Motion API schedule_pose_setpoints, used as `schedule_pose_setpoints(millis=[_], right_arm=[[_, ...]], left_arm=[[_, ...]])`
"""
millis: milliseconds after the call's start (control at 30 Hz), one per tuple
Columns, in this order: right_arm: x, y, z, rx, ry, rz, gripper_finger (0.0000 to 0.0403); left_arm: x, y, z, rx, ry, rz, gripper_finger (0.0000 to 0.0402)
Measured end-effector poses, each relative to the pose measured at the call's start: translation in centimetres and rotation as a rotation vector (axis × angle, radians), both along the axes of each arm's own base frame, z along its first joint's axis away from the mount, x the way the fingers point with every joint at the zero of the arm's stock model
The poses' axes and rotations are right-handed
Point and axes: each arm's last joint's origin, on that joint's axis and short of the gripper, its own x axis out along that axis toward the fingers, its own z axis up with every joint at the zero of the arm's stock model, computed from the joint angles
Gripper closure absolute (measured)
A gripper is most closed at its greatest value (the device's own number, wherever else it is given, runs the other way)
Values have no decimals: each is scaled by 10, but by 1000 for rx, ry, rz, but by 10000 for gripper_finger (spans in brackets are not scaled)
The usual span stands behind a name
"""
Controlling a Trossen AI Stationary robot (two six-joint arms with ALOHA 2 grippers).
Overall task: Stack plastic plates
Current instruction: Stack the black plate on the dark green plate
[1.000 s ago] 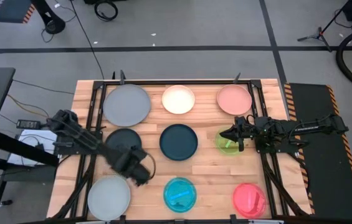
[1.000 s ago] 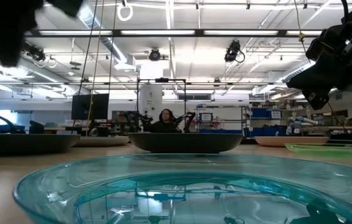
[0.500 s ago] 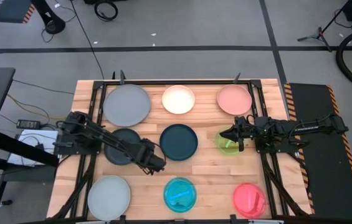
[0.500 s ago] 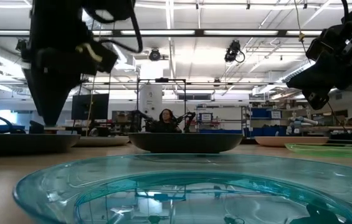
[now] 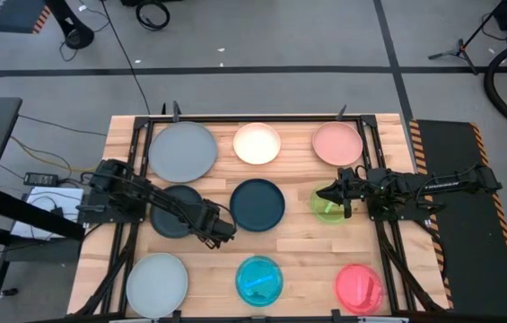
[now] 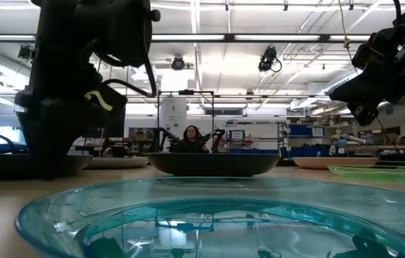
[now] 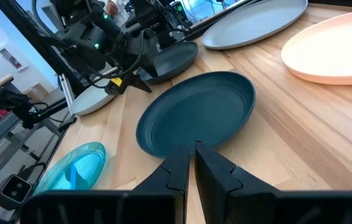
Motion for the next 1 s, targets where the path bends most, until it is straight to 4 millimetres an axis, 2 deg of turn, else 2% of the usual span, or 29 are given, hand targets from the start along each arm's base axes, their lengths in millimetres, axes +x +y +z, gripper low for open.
schedule_pose_setpoints(millis=[100,233,533,600,733,867,1000], right_arm=[[0,0,0,0,0,0,369],[0,0,0,0,0,0,369],[0,0,0,0,0,0,369],[0,0,0,0,0,0,369],[0,0,1,-56,-7,12,369],[0,0,1,-142,-8,31,369],[0,0,1,-141,-13,30,369]], left_arm=[[-1,3,-2,-8,4,20,210],[0,4,-2,-19,6,28,247],[-9,5,0,10,73,-5,375],[-10,3,11,12,58,-6,388],[-12,-6,35,-1,59,-26,378],[-14,-26,77,-27,-19,-49,378],[-10,-50,115,-48,-173,-135,387]])
